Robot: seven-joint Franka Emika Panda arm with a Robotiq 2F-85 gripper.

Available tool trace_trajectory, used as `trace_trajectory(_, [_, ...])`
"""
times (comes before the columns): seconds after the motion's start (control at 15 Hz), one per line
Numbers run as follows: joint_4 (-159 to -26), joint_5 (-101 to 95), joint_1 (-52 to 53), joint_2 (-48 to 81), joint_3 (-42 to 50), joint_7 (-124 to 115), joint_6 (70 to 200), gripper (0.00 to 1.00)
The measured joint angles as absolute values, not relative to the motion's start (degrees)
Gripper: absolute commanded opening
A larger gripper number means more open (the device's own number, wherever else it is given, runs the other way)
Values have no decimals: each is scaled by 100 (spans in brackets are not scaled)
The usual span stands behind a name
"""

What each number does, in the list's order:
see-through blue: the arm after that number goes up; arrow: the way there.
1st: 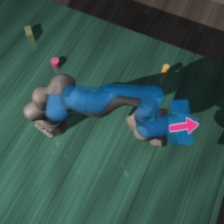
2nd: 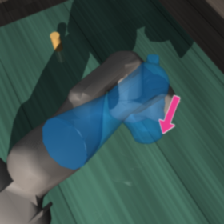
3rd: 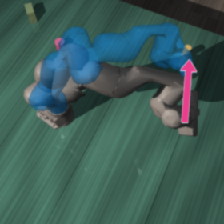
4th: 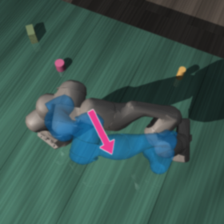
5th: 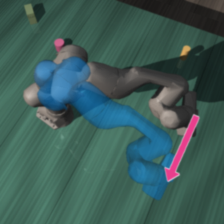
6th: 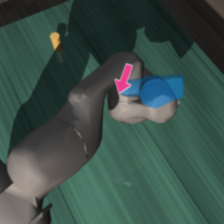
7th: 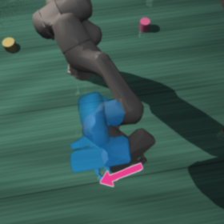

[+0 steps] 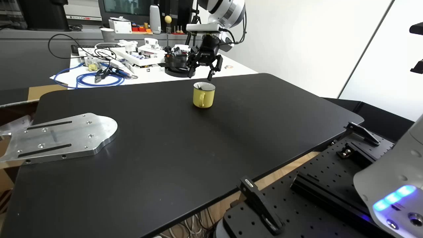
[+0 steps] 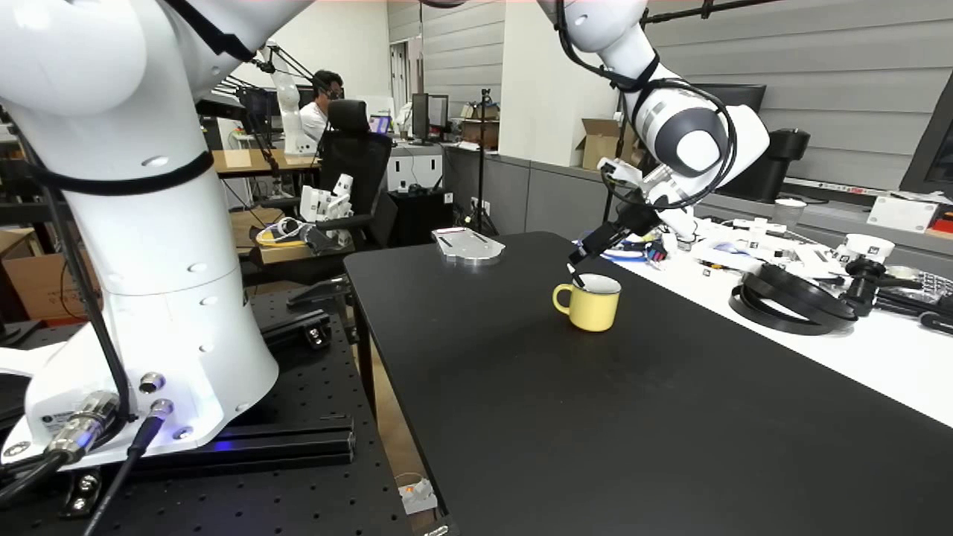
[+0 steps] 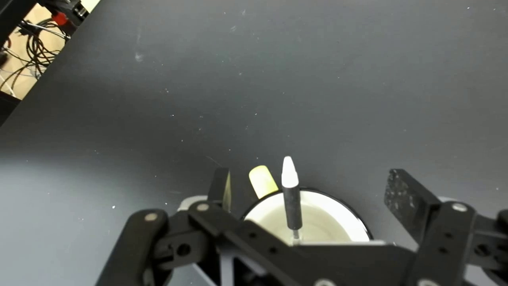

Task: Take the pen out of the cup and put it on the table

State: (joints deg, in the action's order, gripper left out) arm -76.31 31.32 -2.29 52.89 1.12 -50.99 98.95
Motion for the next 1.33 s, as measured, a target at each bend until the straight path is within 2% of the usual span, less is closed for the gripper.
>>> trace_trajectory(0.6, [-7861,2965,-194,5318,118,-5099,9835,100])
trace_trajectory(0.67, [-7877,2933,-194,5318,118,-5099,9835,75])
trace_trajectory(0.73, [-7893,2912,-193,5318,118,-5099,9835,74])
trace_trajectory(1.33, [-7911,2897,-144,5318,118,-5099,9834,11])
